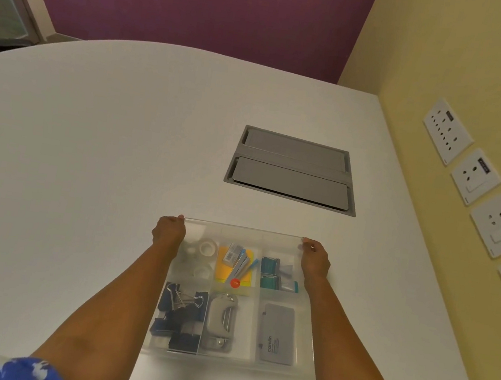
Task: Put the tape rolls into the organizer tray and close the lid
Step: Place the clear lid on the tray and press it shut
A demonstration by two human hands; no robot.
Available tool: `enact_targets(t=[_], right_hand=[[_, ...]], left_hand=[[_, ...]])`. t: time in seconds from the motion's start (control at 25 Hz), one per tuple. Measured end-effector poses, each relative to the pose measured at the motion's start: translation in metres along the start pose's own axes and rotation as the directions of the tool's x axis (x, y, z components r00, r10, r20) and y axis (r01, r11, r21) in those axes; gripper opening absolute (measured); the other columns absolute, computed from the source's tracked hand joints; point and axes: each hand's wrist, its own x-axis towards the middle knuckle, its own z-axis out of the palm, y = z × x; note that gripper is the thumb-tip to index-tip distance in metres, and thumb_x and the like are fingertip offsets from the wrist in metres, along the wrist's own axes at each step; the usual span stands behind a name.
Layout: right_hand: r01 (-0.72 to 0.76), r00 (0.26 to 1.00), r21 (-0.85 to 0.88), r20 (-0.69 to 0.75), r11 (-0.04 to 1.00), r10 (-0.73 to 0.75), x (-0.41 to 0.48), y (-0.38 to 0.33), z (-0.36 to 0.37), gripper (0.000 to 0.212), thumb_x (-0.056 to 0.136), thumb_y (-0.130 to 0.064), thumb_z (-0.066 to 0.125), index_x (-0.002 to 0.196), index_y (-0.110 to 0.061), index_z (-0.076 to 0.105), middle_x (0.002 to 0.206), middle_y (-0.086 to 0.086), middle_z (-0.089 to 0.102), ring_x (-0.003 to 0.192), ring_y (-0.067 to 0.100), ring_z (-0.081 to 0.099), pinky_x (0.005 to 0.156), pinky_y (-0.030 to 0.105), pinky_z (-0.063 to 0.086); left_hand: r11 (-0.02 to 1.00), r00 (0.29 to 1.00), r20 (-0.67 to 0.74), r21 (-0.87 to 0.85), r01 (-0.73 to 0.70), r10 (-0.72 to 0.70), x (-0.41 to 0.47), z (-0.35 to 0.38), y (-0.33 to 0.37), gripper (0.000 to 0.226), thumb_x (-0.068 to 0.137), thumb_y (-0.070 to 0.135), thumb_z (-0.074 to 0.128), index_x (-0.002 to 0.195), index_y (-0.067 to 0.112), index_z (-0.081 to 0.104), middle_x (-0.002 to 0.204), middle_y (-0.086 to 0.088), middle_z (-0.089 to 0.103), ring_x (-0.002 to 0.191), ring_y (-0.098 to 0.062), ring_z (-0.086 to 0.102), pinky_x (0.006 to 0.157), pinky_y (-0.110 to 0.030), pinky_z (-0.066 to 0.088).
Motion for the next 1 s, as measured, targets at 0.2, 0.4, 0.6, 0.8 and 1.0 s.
enact_targets(t=[0.2, 0.4, 0.6, 0.8, 1.0], right_hand=[[0.028, 0.992, -0.100, 0.126, 0.995, -0.015, -0.022, 0.014, -0.016, 0.044, 0.102, -0.034, 0.037, 0.137, -0.008, 0.045, 0.141, 0.015, 0.050, 0.126, 0.033, 0.050, 0.108, 0.042, 0.040], [0.051, 0.991, -0.071, 0.127, 0.996, -0.042, -0.054, 0.035, -0.026, 0.042, 0.103, -0.031, 0.036, 0.137, -0.008, 0.046, 0.137, 0.015, 0.054, 0.123, 0.032, 0.052, 0.103, 0.040, 0.043], [0.061, 0.993, -0.017, 0.101, 0.998, -0.059, -0.081, 0.053, -0.034, 0.039, 0.102, -0.031, 0.039, 0.132, -0.007, 0.050, 0.131, 0.017, 0.058, 0.119, 0.033, 0.054, 0.101, 0.039, 0.043], [0.081, 0.993, -0.023, 0.086, 0.996, -0.079, -0.101, 0.068, -0.039, 0.040, 0.102, -0.032, 0.038, 0.132, -0.007, 0.050, 0.129, 0.018, 0.059, 0.117, 0.034, 0.055, 0.099, 0.039, 0.044], [0.080, 0.997, -0.017, 0.025, 0.997, -0.079, -0.118, 0.078, -0.040, 0.039, 0.102, -0.030, 0.040, 0.135, -0.010, 0.046, 0.127, 0.020, 0.061, 0.114, 0.036, 0.059, 0.096, 0.042, 0.048]], left_hand=[[0.991, 0.994, 0.025, 0.075, -0.110, 0.108, -0.022, -0.006, -0.023, 0.041, 0.101, 0.029, 0.040, 0.136, 0.008, 0.042, 0.138, -0.019, 0.050, 0.123, -0.038, 0.051, 0.102, -0.046, 0.043], [0.961, 0.982, -0.011, 0.209, -0.182, 0.189, -0.053, -0.012, -0.053, 0.041, 0.102, 0.029, 0.035, 0.137, 0.009, 0.041, 0.134, -0.019, 0.054, 0.118, -0.039, 0.055, 0.099, -0.049, 0.047], [0.945, 0.975, -0.049, 0.261, -0.199, 0.219, -0.082, -0.019, -0.078, 0.040, 0.103, 0.031, 0.032, 0.135, 0.009, 0.042, 0.131, -0.018, 0.057, 0.115, -0.039, 0.058, 0.097, -0.049, 0.047], [0.939, 0.968, -0.070, 0.270, -0.213, 0.240, -0.103, -0.026, -0.099, 0.039, 0.103, 0.031, 0.031, 0.132, 0.008, 0.044, 0.128, -0.019, 0.059, 0.114, -0.040, 0.058, 0.095, -0.047, 0.046], [0.936, 0.962, -0.085, 0.270, -0.227, 0.258, -0.116, -0.031, -0.113, 0.039, 0.102, 0.032, 0.033, 0.133, 0.011, 0.043, 0.125, -0.018, 0.061, 0.112, -0.039, 0.059, 0.093, -0.046, 0.047]])
